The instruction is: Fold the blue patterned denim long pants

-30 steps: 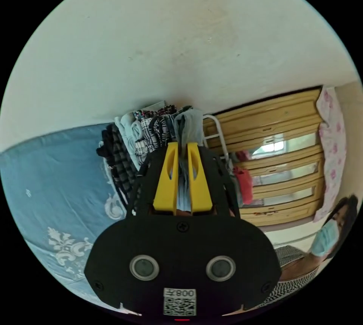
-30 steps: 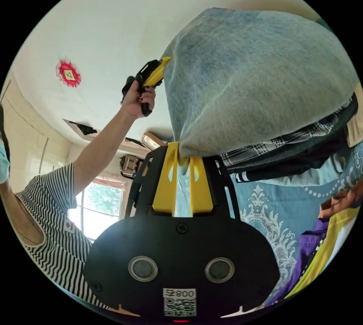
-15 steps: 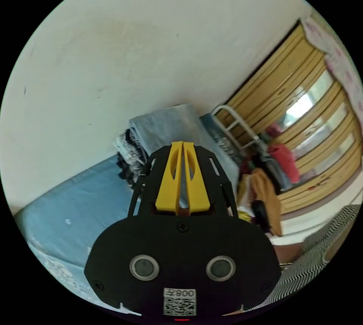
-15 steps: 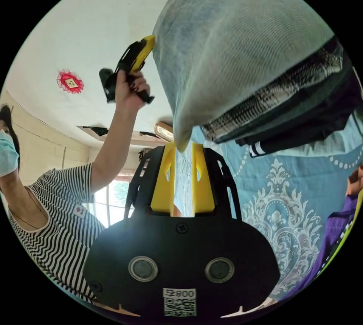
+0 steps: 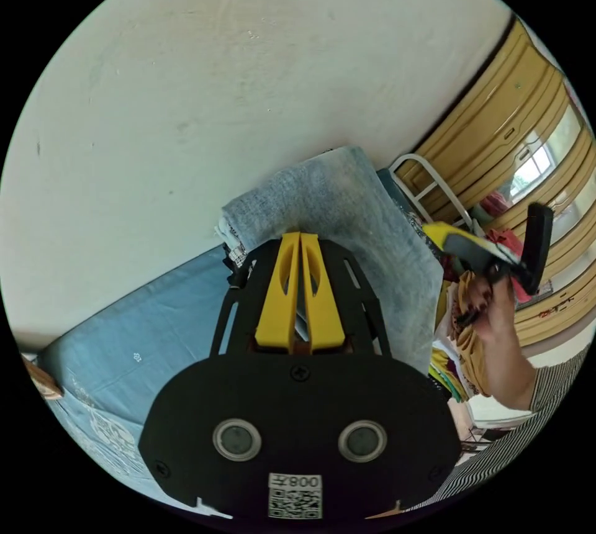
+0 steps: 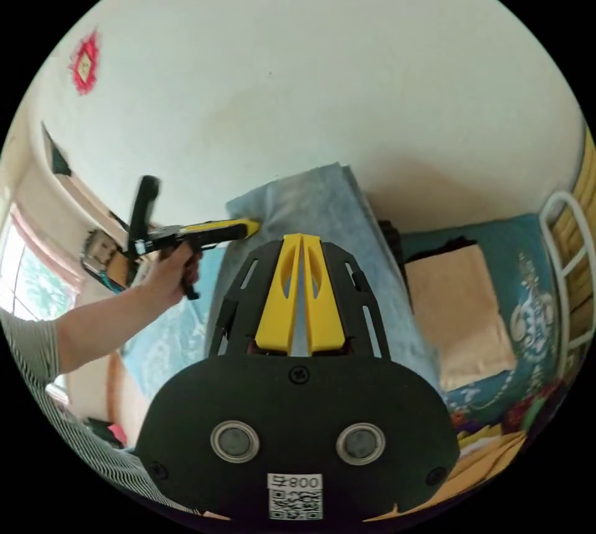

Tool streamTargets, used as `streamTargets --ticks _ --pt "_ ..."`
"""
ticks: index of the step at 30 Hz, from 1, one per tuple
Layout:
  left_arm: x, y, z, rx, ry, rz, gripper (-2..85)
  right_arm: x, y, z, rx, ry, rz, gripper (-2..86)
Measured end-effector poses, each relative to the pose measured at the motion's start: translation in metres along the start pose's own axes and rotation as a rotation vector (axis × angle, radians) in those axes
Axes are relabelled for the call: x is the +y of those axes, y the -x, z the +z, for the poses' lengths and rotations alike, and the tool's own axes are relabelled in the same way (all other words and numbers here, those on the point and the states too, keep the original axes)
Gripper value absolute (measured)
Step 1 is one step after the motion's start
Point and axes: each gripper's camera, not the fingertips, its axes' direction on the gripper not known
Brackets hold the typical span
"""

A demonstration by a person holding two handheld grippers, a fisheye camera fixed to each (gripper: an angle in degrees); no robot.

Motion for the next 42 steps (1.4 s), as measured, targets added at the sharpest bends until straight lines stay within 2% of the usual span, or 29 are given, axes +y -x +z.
streamTargets --ticks 5,11,15,18,20,24,28,33,37,42 --pt "-0.009 -0.013 0.011 -0.083 0.036 0.015 0.0 -0.057 0.020 0.092 0.178 0.235 -0.100 0.2" --pt "-0.021 -0.002 0.026 -0.073 0.035 -0.070 0.1 -0.076 0.054 0.131 0.447 0.219 -0.240 0.2" --pt "-0.025 -0.016 0.027 -0.120 0.047 -0.029 0.1 -0.094 0.035 0.124 0.316 0.232 -0.158 0.2" --pt "-0.021 -0.025 0.023 -0.125 0.050 -0.002 0.1 -0.100 0.016 0.097 0.117 0.246 -0.097 0.2" --pt "-0.020 -0.030 0.022 -0.139 0.056 0.017 0.1 -0.087 0.012 0.057 0.011 0.170 -0.100 0.2" --pt "-0.012 -0.035 0.004 -0.049 0.007 -0.023 0.0 -0.046 0.015 0.022 0.015 0.142 -0.113 0.1" --pt "0.019 -0.060 -0.023 -0.023 -0.100 0.021 0.0 -0.018 0.009 0.053 0.058 0.244 -0.101 0.1" --pt "0.032 -0.064 0.017 -0.198 0.019 0.122 0.1 -0.028 -0.012 0.062 -0.043 0.190 -0.018 0.0" --pt "0.029 -0.039 0.024 -0.175 0.040 0.011 0.1 -0.045 -0.009 0.070 -0.008 0.147 -0.030 0.0" --pt "0.042 -0.042 0.025 -0.187 0.047 0.063 0.0 -0.053 -0.024 0.057 -0.031 0.131 -0.026 0.1"
